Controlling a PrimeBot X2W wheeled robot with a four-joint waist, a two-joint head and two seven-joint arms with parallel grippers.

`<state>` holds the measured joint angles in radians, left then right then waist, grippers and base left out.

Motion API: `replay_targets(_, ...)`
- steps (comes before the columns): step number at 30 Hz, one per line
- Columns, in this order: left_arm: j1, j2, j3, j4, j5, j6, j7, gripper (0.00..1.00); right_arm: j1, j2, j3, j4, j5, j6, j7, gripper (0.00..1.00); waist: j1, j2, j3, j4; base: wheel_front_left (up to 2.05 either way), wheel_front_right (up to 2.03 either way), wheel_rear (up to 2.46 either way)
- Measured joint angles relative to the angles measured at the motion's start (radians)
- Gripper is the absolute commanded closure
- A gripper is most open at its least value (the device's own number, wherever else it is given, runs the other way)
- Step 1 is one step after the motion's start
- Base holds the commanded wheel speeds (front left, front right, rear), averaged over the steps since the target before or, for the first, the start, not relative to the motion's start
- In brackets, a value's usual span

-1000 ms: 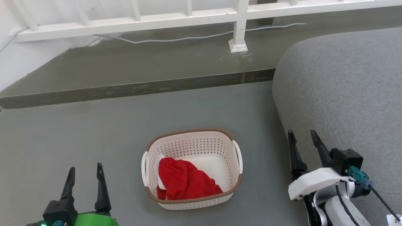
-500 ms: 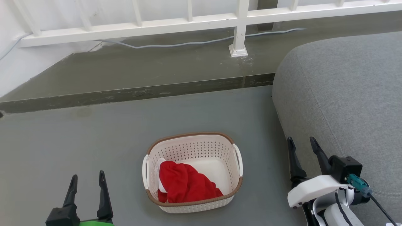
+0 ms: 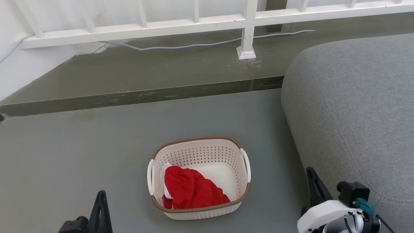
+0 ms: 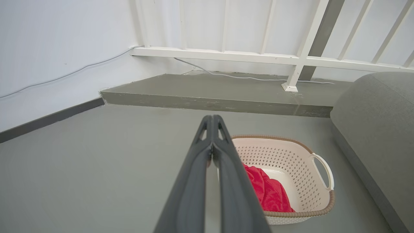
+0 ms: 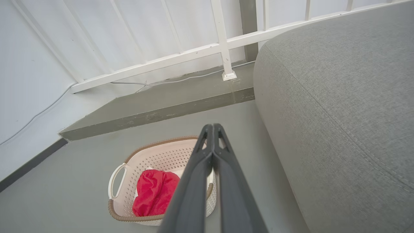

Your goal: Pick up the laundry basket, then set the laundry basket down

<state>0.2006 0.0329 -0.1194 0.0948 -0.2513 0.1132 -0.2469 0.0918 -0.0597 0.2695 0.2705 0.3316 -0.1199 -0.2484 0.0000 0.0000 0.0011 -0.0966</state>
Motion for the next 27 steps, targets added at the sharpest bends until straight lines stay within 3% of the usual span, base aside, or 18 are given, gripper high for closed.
replay_targets(27, -0.017, 0.013, 0.025, -0.004, -0.422, -0.049, 0.07, 1.0, -0.005, 0.001, -0.089, -0.027, 0.389, 0.06, 0.082, 1.0, 0.0, 0.0, 0.002, 0.029, 0.0, 0.0, 0.0)
